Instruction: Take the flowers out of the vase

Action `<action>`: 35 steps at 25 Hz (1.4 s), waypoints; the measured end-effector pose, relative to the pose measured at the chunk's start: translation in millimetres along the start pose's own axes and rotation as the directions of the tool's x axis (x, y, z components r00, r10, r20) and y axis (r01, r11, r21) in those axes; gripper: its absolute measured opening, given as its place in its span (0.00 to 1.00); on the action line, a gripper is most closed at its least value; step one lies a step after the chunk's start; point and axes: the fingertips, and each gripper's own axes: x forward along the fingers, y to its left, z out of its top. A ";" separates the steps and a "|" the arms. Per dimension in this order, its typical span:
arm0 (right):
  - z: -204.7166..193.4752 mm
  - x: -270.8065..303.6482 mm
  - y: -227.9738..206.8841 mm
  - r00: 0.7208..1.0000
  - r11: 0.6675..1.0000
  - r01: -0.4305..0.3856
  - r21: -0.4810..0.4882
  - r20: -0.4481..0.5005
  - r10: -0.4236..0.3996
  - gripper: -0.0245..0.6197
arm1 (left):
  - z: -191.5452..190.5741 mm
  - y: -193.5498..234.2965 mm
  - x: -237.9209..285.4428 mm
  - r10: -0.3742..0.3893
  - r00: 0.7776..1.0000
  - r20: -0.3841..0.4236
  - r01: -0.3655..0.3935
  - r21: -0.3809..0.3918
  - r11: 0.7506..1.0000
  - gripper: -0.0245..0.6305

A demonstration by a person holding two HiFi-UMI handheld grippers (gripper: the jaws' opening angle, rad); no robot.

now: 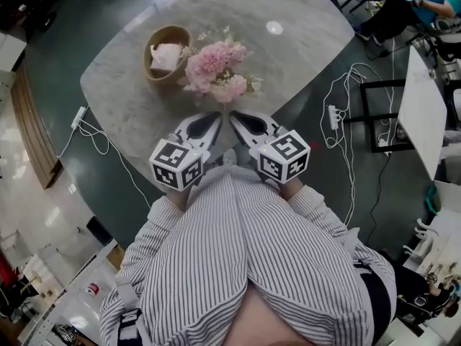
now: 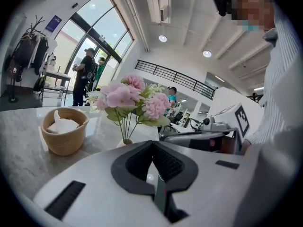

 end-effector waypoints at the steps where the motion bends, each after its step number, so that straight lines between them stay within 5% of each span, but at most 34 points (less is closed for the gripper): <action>1: -0.6 0.3 -0.7 1.000 1.000 0.001 0.002 0.002 -0.001 0.06 | -0.6 1.4 -0.5 0.002 1.000 -0.002 -0.002 -0.001 1.000 0.05; 11: 0.5 5.1 -10.6 0.997 0.999 0.046 -0.005 0.063 -0.046 0.07 | -6.5 13.9 2.3 0.001 1.000 -0.029 -0.002 -0.003 1.000 0.06; 13: -1.5 8.9 -12.8 0.997 0.999 0.045 0.016 0.063 -0.046 0.22 | -8.7 16.9 3.6 0.001 0.999 -0.037 -0.001 -0.006 1.000 0.05; 21: 6.4 18.1 -33.8 0.988 0.995 0.104 -0.005 0.114 -0.103 0.33 | -17.5 23.7 9.2 -0.011 0.998 -0.066 0.009 -0.032 0.999 0.06; 35: 12.0 43.1 -58.1 0.987 0.982 0.129 -0.138 0.113 -0.114 0.35 | -22.6 37.7 21.4 0.004 0.998 -0.066 -0.009 -0.073 0.997 0.06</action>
